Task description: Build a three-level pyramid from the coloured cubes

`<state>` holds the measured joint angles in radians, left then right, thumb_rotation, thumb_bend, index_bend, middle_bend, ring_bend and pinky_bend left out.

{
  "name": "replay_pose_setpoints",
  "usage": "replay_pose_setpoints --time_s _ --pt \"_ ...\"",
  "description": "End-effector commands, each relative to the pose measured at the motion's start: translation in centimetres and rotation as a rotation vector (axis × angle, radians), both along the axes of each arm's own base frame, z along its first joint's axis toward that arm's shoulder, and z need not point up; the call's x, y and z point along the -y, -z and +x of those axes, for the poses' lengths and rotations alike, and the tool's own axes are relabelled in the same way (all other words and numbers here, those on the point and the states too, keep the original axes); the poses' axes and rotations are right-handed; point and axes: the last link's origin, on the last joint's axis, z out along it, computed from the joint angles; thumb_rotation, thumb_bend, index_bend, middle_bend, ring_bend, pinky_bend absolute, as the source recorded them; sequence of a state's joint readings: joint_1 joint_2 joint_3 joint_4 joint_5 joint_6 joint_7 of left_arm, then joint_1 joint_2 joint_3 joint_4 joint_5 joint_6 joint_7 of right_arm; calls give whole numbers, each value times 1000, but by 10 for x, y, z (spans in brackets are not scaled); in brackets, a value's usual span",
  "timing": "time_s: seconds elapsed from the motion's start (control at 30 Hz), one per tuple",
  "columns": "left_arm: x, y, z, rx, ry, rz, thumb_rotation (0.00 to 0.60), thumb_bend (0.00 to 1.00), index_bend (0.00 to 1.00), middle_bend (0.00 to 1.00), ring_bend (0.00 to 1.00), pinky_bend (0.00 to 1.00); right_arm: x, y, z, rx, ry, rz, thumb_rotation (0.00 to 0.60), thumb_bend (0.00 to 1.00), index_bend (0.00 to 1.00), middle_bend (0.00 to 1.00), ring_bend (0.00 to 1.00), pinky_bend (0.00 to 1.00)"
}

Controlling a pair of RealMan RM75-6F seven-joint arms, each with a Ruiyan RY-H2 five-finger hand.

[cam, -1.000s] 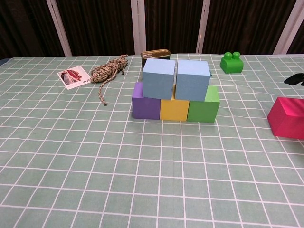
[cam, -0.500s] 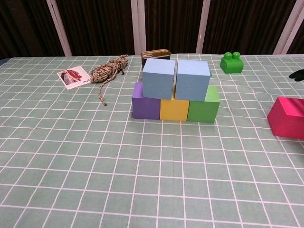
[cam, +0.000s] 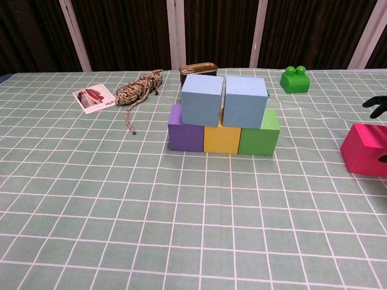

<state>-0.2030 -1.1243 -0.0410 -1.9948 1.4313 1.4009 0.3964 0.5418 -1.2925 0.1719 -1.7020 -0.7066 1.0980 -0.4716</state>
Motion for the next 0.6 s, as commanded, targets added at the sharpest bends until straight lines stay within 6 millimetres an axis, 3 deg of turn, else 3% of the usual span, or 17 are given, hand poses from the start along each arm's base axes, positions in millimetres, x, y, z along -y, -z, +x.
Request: replay_pose_setpoints --time_s 0.03,0.3,0.6 --pt "0 0 0 1 1 0 600 90 0 32 7 49 3 2 -1 -10 -2 -6 600 224 0 230 96 0" --pt "0 0 0 5 1 -2 600 90 0 32 7 49 9 2 -7 -42 -7 -29 600 300 0 393 240 0" --pt "0 -1 1 10 4 -3 600 89 0 32 7 49 6 -4 -9 -47 -29 -37 600 318 0 438 276 0"
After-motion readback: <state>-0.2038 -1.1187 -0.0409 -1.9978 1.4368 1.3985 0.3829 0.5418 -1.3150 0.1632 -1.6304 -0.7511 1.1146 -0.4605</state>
